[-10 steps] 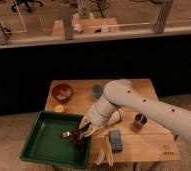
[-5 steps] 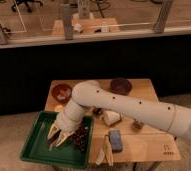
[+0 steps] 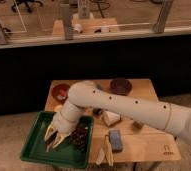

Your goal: Place eraser in tray

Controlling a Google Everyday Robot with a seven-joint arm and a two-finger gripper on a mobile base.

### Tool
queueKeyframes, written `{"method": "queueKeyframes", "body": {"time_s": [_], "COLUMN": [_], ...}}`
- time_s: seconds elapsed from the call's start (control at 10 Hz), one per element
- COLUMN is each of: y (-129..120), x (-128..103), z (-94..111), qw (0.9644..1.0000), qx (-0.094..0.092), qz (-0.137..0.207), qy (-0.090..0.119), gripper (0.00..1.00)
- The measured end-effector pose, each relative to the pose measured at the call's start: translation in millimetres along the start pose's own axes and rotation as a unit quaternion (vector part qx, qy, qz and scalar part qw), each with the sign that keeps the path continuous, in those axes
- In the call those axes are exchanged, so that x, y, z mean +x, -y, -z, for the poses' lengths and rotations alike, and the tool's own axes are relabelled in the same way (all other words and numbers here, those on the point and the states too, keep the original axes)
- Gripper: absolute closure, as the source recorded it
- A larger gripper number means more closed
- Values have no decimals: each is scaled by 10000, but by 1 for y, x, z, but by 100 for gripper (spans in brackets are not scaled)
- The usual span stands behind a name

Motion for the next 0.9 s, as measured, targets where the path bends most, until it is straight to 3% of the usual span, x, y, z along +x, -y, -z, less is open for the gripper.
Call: {"method": "queueKeyframes", "body": {"time_s": [0.3,0.4,0.9], "y": [0,0,0], "x": [0,0,1], "z": [0,0,0], "qw": [10000,10000,10000], "qx": [1,1,5], "qz": [-3,-4,-9], "qy": [3,3,1], "gripper": [26,21,20]}}
